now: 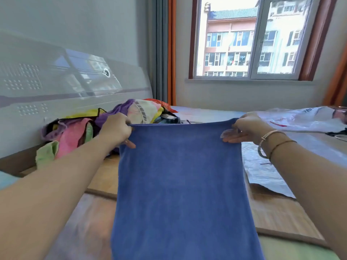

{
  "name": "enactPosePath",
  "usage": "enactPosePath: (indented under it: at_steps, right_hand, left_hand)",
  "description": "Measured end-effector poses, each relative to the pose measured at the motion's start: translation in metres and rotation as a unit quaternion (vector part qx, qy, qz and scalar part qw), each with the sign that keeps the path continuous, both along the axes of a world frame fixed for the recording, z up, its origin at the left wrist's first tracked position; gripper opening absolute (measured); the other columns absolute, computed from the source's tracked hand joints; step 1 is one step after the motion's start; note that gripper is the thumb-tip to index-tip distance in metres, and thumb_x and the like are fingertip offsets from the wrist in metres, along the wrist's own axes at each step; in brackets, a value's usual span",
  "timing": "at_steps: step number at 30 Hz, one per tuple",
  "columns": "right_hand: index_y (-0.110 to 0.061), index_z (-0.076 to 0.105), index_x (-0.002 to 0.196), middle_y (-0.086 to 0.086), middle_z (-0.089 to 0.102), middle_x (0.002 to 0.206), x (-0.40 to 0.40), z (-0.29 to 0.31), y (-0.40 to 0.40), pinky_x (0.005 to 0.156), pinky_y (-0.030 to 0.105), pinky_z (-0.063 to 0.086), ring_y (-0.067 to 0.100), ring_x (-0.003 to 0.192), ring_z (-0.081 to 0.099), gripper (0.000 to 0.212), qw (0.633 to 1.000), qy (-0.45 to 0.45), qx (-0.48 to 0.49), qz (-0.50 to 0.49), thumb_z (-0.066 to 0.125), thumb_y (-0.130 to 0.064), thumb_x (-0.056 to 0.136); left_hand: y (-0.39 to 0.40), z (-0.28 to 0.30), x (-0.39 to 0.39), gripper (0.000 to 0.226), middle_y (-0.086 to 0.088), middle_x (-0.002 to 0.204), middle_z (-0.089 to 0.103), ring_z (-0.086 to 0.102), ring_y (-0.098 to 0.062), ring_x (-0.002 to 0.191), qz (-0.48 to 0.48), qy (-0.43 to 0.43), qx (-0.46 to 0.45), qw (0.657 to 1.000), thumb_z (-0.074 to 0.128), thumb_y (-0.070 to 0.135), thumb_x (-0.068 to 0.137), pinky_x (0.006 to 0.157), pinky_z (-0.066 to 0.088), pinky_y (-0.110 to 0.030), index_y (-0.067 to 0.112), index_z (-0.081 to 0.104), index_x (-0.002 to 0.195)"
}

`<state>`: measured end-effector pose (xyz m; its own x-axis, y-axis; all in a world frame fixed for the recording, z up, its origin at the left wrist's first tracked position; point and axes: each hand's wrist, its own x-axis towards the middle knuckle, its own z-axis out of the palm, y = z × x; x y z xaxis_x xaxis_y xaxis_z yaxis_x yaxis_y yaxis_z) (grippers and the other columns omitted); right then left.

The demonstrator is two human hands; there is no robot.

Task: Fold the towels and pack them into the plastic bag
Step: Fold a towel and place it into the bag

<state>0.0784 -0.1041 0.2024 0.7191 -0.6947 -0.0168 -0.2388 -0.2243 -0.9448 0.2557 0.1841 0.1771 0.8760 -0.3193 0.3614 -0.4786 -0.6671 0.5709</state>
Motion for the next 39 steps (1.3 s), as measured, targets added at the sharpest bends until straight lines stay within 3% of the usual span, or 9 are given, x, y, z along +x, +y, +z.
enactPosePath:
  at_steps: [3,7,13,17,25,30,34,36,39]
  right_hand:
    - [-0.002,0.040,0.094,0.034,0.060,0.106,0.041,-0.019,-0.029,0.063,0.051,0.059,0.048,0.075,0.068,0.016,0.999,-0.020,-0.009,-0.046,0.039,0.014,0.088]
    - [-0.010,0.036,0.100,0.033,0.064,0.099,0.084,-0.048,-0.058,0.079,0.051,0.057,0.042,0.083,0.069,0.026,0.997,-0.055,-0.048,-0.034,0.027,0.008,0.083]
    - [-0.016,0.042,0.082,0.020,0.055,0.105,0.101,-0.087,-0.074,0.087,0.043,0.056,0.037,0.105,0.062,0.025,0.989,-0.123,-0.070,-0.041,0.045,0.008,0.083]
    - [-0.011,0.046,0.089,0.013,0.054,0.090,0.070,-0.103,-0.064,0.080,0.037,0.053,0.024,0.079,0.058,0.013,0.989,-0.129,-0.072,-0.007,0.047,0.002,0.087]
    - [-0.008,0.045,0.076,0.012,0.048,0.082,-0.028,-0.124,-0.012,0.058,0.034,0.059,0.031,0.071,0.060,0.019,0.980,-0.125,0.149,0.029,0.042,0.001,0.093]
    - [-0.012,0.041,0.070,0.015,0.056,0.080,-0.059,-0.152,0.002,0.056,0.036,0.060,0.028,0.077,0.058,0.024,0.953,-0.105,0.284,0.001,0.046,-0.013,0.093]
    - [-0.006,0.049,0.084,0.019,0.059,0.098,-0.066,-0.156,0.004,0.066,0.034,0.058,0.025,0.090,0.060,0.017,0.983,-0.054,0.173,-0.004,0.060,-0.014,0.094]
    - [-0.009,0.051,0.083,0.015,0.060,0.101,-0.067,-0.160,0.003,0.065,0.027,0.054,0.021,0.085,0.059,0.015,1.000,0.021,-0.013,-0.020,0.064,-0.002,0.087]
    - [-0.013,0.050,0.088,0.010,0.060,0.101,-0.068,-0.166,0.003,0.067,0.028,0.034,0.022,0.089,0.053,0.020,0.967,0.099,-0.233,-0.017,0.061,0.001,0.079]
  left_hand:
    - [-0.031,-0.013,0.031,0.015,-0.017,0.109,0.061,0.070,-0.034,0.058,-0.027,0.092,-0.132,0.987,0.046,0.003,0.097,0.049,0.058,-0.033,-0.001,0.059,0.103]
    - [-0.064,-0.027,0.070,0.019,-0.021,0.108,0.060,0.072,-0.037,0.069,-0.032,0.065,-0.217,0.974,0.044,0.001,0.098,0.049,0.058,-0.029,0.006,0.058,0.085]
    - [-0.074,-0.076,0.106,0.030,-0.010,0.092,0.066,0.070,-0.031,0.091,-0.076,0.059,-0.213,0.972,0.054,0.001,0.092,0.080,0.056,-0.036,0.024,0.063,0.074]
    - [-0.049,-0.094,0.080,0.025,-0.009,0.095,0.070,0.068,-0.021,0.088,-0.107,0.035,-0.195,0.974,0.058,0.002,0.091,0.076,0.053,-0.028,0.024,0.069,0.084]
    - [0.017,-0.119,-0.016,0.015,0.005,0.083,0.071,0.064,-0.012,0.082,-0.133,0.002,-0.151,0.979,0.070,0.006,0.084,0.077,0.048,-0.023,0.022,0.071,0.085]
    - [0.038,-0.139,-0.046,0.025,0.012,0.074,0.071,0.062,-0.005,0.067,-0.118,0.072,-0.163,0.977,0.070,-0.002,0.082,0.058,0.048,-0.019,0.022,0.073,0.077]
    - [0.050,-0.141,-0.061,0.021,0.012,0.088,0.074,0.069,-0.013,0.085,-0.119,0.100,-0.165,0.974,0.073,0.002,0.079,0.080,0.052,-0.035,0.022,0.075,0.082]
    - [0.054,-0.143,-0.065,0.025,0.012,0.093,0.074,0.069,-0.012,0.092,-0.126,0.119,-0.131,0.976,0.074,-0.001,0.077,0.087,0.052,-0.035,0.024,0.075,0.080]
    - [0.056,-0.149,-0.070,0.028,0.015,0.106,0.069,0.063,-0.007,0.102,-0.148,0.149,-0.053,0.976,0.077,0.003,0.075,0.094,0.047,-0.033,0.031,0.076,0.077]
